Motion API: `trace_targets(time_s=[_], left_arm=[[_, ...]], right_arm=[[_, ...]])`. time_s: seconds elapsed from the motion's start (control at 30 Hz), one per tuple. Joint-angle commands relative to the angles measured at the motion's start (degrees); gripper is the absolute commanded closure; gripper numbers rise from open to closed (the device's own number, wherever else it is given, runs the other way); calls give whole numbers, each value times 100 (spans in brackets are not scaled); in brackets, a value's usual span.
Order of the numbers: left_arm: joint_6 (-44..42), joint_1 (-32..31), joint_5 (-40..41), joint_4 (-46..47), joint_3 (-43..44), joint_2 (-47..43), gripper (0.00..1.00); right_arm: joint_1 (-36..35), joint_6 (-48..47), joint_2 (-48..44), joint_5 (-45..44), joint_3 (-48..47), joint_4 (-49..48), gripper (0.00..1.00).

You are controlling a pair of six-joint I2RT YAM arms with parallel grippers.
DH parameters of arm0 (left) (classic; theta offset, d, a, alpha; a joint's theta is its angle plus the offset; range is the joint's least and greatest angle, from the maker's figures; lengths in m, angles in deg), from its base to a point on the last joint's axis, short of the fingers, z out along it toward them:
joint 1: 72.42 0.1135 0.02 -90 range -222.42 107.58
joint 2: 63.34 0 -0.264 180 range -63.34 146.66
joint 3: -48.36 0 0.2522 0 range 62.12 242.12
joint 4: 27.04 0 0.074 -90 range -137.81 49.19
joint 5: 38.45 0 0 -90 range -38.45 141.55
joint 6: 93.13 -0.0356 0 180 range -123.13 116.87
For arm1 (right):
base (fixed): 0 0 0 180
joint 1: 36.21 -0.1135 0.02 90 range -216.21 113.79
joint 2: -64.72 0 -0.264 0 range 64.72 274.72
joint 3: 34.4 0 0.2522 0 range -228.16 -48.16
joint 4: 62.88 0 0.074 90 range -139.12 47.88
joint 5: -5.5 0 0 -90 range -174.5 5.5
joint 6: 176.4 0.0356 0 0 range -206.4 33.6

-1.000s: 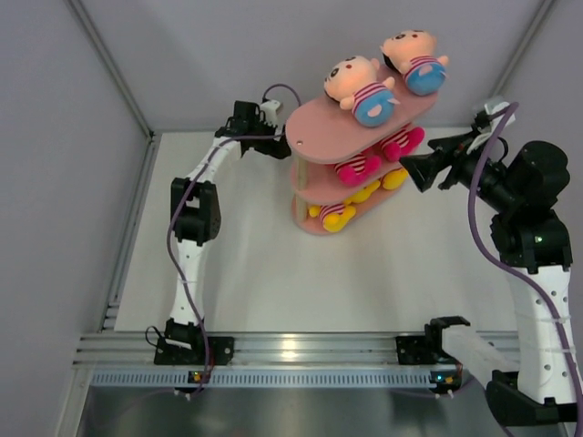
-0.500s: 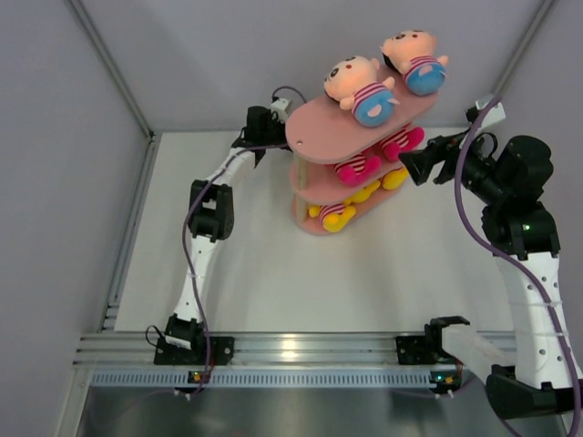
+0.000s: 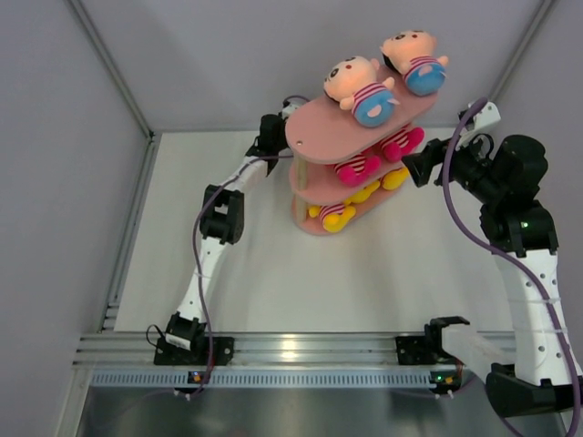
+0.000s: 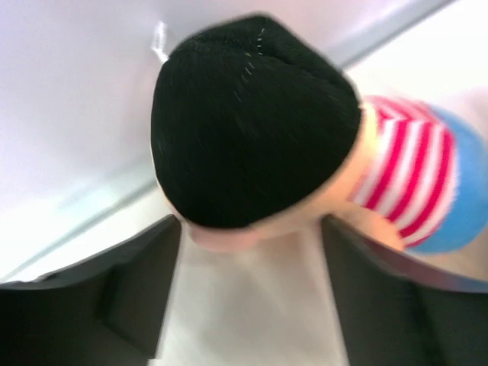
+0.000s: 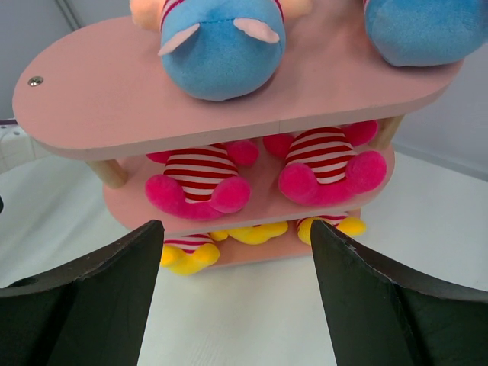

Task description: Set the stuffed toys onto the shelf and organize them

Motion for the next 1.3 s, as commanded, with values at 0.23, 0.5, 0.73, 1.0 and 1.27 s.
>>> trace_targets(time_s=[0.23, 0.5, 0.73, 1.0, 1.27], left_arm=[[-192, -110, 653, 946, 434, 159, 100], [-350, 57, 521, 490, -74, -569, 100], [-860, 215, 433, -213, -1419, -1912, 100], [-1168, 391, 424, -1101, -2888, -3224, 100], [-1572, 506, 978, -1874, -4363, -4867, 100]], right_arm=[[23, -346, -90, -259, -161, 140, 22], [23, -311, -187, -259, -20, 34, 22], [23, -223, -248, -57, 76, -80, 22], [23, -74, -380, 84, 112, -124, 22], [-47, -65, -442, 312, -125, 130, 23]])
